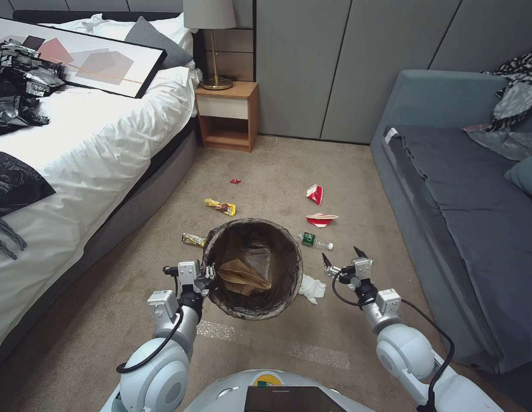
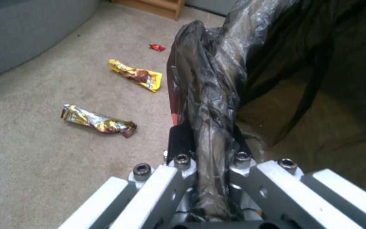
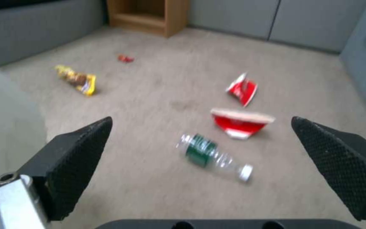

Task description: Pick up the trash bin, then pick up the garbage from the floor and place it into the trash bin.

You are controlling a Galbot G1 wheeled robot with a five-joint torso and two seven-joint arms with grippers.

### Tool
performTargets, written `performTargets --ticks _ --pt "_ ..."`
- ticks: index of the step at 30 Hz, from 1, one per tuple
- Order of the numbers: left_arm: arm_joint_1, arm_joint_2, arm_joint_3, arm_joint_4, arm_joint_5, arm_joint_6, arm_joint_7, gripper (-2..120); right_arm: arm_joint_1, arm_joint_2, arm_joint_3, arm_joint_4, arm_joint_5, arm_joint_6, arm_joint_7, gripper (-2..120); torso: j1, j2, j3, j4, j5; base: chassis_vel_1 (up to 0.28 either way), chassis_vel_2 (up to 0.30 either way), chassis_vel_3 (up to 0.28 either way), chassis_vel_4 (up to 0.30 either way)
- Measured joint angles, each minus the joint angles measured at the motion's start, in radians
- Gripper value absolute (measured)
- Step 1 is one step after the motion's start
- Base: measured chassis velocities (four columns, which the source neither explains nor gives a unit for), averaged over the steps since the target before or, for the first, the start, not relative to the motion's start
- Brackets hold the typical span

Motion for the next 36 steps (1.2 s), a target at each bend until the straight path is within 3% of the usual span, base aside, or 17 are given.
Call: performTargets --ticks 13,23,36 --pt "-0.002 -0.001 -0.003 0.002 -0.001 -0.002 0.001 2 0.094 -0.006 -0.102 -0.135 0.048 0.002 -0.057 100 0.000 0.000 0.000 0.0001 0.0000 0.000 0.000 0.000 0.000" --pt "-0.002 -0.005 -0.007 0.002 -0.001 -0.005 0.003 2 0.166 0.030 -0.190 -0.298 0.026 0.037 -0.100 100 0.000 0.000 0.000 0.0000 0.0000 0.000 0.000 0.000 0.000" --pt "0.002 -0.013 -0.007 0.003 0.004 -0.005 0.003 2 0.224 0.064 -0.229 -0.434 0.026 0.040 -0.105 100 0.000 0.000 0.000 0.0000 0.0000 0.000 0.000 0.000 0.000"
